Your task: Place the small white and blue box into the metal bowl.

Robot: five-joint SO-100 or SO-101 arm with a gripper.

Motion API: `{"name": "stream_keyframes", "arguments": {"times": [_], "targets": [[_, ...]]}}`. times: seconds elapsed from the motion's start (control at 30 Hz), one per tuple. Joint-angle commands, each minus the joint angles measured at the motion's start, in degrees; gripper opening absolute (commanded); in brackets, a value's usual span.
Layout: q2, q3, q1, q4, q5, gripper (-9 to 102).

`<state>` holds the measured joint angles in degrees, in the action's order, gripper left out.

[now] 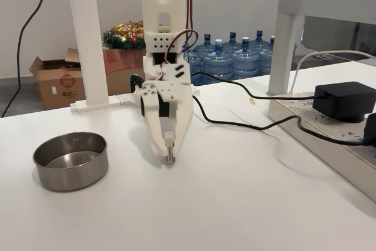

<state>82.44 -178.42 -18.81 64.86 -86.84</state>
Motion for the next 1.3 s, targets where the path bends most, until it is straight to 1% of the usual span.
{"name": "stream_keyframes", "arguments": {"times": [0.0,0.13,0.23,0.47,0.87,1.0,1.27], "targets": [[6.2,-2.9,-1.1,1.1,-0.4,-4],[14.4,-5.2,-3.3,0.9,-0.4,-4],[17.3,-5.1,-5.8,0.9,-0.4,-4],[19.9,-5.0,-14.3,0.9,0.1,-4],[19.2,-5.0,-30.1,0.9,0.3,-4],[19.2,-5.0,-32.1,0.9,0.3,-4],[19.1,-5.0,-31.7,0.9,0.3,-4]]}}
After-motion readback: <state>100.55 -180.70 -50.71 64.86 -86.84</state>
